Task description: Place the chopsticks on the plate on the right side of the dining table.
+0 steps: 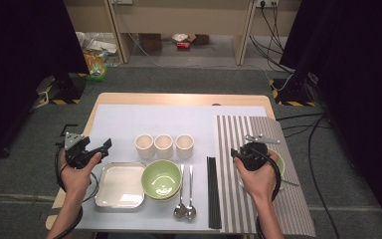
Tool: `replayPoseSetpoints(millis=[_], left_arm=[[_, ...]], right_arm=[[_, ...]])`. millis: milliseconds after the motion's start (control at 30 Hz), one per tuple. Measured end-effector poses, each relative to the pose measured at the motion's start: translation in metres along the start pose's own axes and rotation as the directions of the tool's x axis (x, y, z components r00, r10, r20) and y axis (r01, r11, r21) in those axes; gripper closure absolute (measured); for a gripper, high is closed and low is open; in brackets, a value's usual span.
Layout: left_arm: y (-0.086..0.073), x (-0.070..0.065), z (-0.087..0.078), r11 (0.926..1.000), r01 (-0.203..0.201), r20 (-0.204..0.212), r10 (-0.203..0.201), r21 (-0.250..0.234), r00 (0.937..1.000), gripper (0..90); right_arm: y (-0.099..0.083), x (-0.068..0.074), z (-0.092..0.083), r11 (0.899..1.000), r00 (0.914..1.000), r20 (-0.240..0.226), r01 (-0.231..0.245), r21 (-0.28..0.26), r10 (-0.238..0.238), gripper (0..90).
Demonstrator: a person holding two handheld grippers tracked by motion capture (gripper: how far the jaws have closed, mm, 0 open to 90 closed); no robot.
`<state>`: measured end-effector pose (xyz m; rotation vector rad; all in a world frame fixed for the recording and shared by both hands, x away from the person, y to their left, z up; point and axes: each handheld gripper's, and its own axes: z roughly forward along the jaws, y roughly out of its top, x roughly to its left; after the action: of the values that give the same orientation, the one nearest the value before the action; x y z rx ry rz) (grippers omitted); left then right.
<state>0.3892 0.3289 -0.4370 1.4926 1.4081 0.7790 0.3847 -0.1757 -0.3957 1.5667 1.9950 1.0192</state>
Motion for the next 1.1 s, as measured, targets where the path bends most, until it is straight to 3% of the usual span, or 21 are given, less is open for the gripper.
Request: replayPoseSetpoints(millis=[333, 533, 767, 933, 1100], left_arm=[[-0.001, 0.000, -0.003, 1.0000, 0.006, 0.011, -0.006, 0.000, 0.9999, 13.9], [-0.001, 0.000, -0.003, 1.0000, 0.007, 0.012, -0.007, 0.000, 0.9999, 13.9], [-0.002, 0.000, -0.002, 1.0000, 0.005, 0.012, -0.005, 0.003, 0.9999, 13.9], [-0.002, 0.000, -0.002, 1.0000, 0.001, 0.014, -0.001, 0.009, 0.9999, 13.9], [-0.003, 0.000, -0.002, 0.9999, 0.002, 0.015, -0.003, 0.013, 0.9999, 14.0]], right_arm=[[0.002, 0.010, 0.013, 0.994, 1.0000, -0.008, 0.000, 0.110, 0.001, 69.1], [0.006, 0.019, 0.024, 0.982, 0.9999, -0.011, 0.000, 0.190, 0.002, 72.2], [0.005, 0.028, 0.043, 0.958, 0.9998, -0.014, -0.008, 0.288, 0.012, 76.4], [0.003, 0.035, 0.057, 0.934, 0.9999, -0.005, -0.012, 0.357, 0.015, 77.9], [0.001, 0.040, 0.068, 0.916, 0.9999, 0.000, -0.012, 0.402, 0.013, 78.4]])
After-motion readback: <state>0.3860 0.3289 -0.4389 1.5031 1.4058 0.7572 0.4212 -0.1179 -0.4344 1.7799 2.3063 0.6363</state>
